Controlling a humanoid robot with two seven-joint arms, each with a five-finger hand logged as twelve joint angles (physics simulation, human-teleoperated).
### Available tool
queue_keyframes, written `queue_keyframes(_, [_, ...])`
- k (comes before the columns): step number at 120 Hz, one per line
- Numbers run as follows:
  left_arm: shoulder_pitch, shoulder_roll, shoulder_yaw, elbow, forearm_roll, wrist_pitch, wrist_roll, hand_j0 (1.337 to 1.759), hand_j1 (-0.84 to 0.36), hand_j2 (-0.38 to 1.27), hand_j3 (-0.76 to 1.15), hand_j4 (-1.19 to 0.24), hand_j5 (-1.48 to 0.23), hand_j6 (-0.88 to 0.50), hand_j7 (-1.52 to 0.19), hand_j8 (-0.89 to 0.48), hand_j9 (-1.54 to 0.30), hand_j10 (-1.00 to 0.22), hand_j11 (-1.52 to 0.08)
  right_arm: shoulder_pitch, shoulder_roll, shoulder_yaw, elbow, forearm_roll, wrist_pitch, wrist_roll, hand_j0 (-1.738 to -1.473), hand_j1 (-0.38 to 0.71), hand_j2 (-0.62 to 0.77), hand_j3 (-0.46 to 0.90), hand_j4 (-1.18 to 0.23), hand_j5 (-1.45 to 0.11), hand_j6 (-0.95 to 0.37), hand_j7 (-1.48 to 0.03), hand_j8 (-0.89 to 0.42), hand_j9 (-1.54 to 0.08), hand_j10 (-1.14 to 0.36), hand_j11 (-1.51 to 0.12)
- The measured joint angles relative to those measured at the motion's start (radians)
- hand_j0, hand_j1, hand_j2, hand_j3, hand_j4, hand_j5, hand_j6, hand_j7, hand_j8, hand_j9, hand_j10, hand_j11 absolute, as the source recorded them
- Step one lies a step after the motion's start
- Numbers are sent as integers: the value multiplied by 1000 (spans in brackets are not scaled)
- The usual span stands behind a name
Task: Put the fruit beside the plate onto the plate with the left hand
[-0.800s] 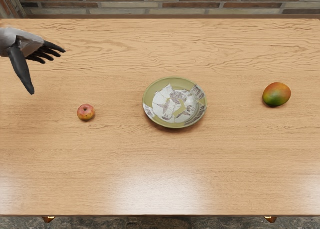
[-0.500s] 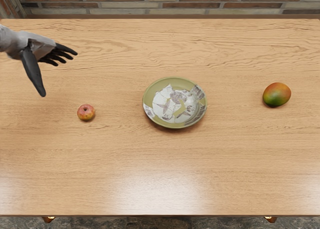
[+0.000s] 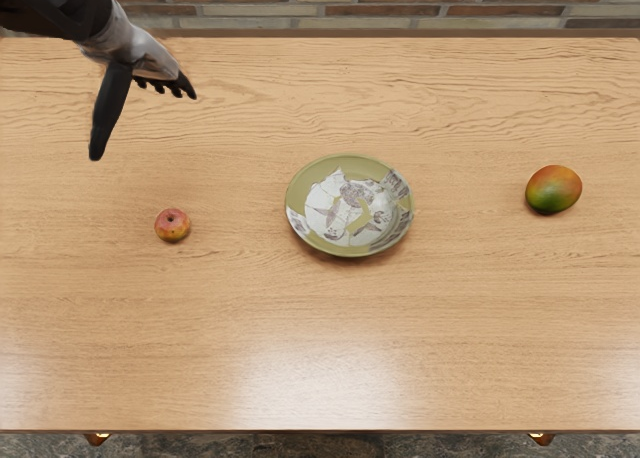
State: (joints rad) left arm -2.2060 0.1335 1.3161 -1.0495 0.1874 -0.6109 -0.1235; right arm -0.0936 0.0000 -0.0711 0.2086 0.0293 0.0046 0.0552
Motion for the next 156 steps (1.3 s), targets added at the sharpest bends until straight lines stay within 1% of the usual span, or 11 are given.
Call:
queue_keyframes(12, [-31,-21,36,-142,-113,0,2,1658,341,1,0,-7,-8,-7,-8,-7,-8,-6,-8,0,0,0,0,0,0,0,-1658,-322,-5,0,-22,-29,-22,-29,-22,-29,-22,-29])
queue_keyframes(18, [-35,-50,44,-186,-218,13,27,1658,335,2,0,-12,-15,-12,-15,-12,-15,-12,-15,0,0,0,0,0,0,0,-1658,-322,-5,0,-22,-29,-22,-29,-22,-29,-22,-29])
queue_keyframes(22, [-36,-72,48,-219,-322,63,64,1658,332,3,0,-14,-18,-14,-18,-14,-18,-14,-18,0,0,0,0,0,0,0,-1658,-322,-5,0,-22,-29,-22,-29,-22,-29,-22,-29])
queue_keyframes(34, [-25,-130,53,-274,-612,300,229,1658,327,3,0,-19,-24,-19,-24,-19,-24,-19,-24,0,0,0,0,0,0,0,-1658,-322,-5,0,-22,-29,-22,-29,-22,-29,-22,-29])
queue_keyframes(40, [14,-133,54,-287,-708,449,295,1658,326,4,0,-20,-25,-20,-25,-20,-25,-20,-25,0,0,0,0,0,0,0,-1658,-322,-5,0,-22,-29,-22,-29,-22,-29,-22,-29])
queue_keyframes(47, [35,-134,54,-296,-771,575,344,1658,330,3,0,-16,-20,-16,-20,-16,-20,-16,-20,0,0,0,0,0,0,0,-1658,-322,-5,0,-22,-29,-22,-29,-22,-29,-22,-29])
queue_keyframes(55, [56,-134,50,-302,-803,654,376,1658,336,2,0,-11,-15,-12,-15,-11,-15,-11,-15,0,0,0,0,0,0,0,-1658,-322,-5,0,-22,-29,-22,-29,-22,-29,-22,-29])
queue_keyframes(67, [107,-134,17,-304,-779,718,397,1658,341,1,0,-7,-9,-7,-9,-7,-9,-7,-9,0,0,0,0,0,0,0,-1658,-322,-5,0,-22,-29,-22,-29,-22,-29,-22,-29])
queue_keyframes(103, [164,-134,-72,-310,-668,767,422,1658,344,1,0,-5,-6,-5,-6,-5,-6,-5,-6,0,0,0,0,0,0,0,-1658,-322,-5,0,-22,-29,-22,-29,-22,-29,-22,-29])
queue_keyframes(135, [208,-134,-82,-328,-625,776,427,1658,214,23,0,-113,-147,-114,-147,-114,-147,-113,-147,0,0,0,0,0,0,0,-1658,-322,-5,0,-22,-29,-22,-29,-22,-29,-22,-29])
queue_keyframes(156, [228,-134,-97,-349,-639,904,426,1658,138,35,0,-177,-229,-177,-229,-177,-229,-176,-229,0,0,0,0,0,0,0,-1658,-322,-5,0,-22,-29,-22,-29,-22,-29,-22,-29])
